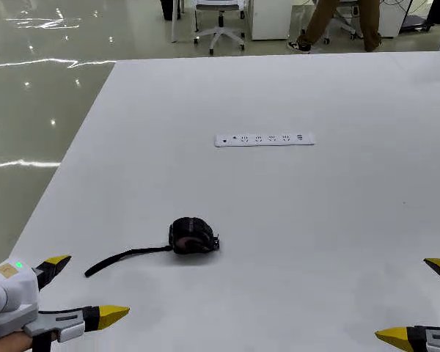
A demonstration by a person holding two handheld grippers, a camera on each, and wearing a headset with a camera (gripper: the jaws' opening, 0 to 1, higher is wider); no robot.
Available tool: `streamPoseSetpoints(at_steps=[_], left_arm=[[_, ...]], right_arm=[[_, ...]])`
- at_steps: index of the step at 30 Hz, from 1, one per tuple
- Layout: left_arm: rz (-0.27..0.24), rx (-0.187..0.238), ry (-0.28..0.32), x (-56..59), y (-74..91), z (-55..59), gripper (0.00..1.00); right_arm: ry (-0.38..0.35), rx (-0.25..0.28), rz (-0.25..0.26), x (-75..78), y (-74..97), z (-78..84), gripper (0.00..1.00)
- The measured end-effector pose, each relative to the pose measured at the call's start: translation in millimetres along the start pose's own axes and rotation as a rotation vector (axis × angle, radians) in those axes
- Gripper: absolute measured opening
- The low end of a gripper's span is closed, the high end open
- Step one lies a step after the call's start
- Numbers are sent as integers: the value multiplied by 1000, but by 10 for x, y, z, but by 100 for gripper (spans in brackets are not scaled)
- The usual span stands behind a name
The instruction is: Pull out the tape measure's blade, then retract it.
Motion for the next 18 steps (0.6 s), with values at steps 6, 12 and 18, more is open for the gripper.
streamPoseSetpoints(at_steps=[6, 12, 18], left_arm=[[81, -109, -235, -78, -391, -396, 92], [216, -196, -408, 11, -965, -858, 84], [360, -341, -573, 244, -1499, -984, 77]], right_arm=[[37, -11, -45, -24, -156, -168, 100], [96, 7, -109, -73, -390, -473, 100], [166, 12, -166, -98, -668, -754, 100]])
Point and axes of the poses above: the centre of the closed fingertips' face, and the gripper's own axes: y roughly backward along the fingers, x roughly to its right, z roughly out of its underside, the point moved 6 cm from there along y, roughly backward along the fingers, and after that the axes turned 2 degrees about -x, right-handed, at the moved point
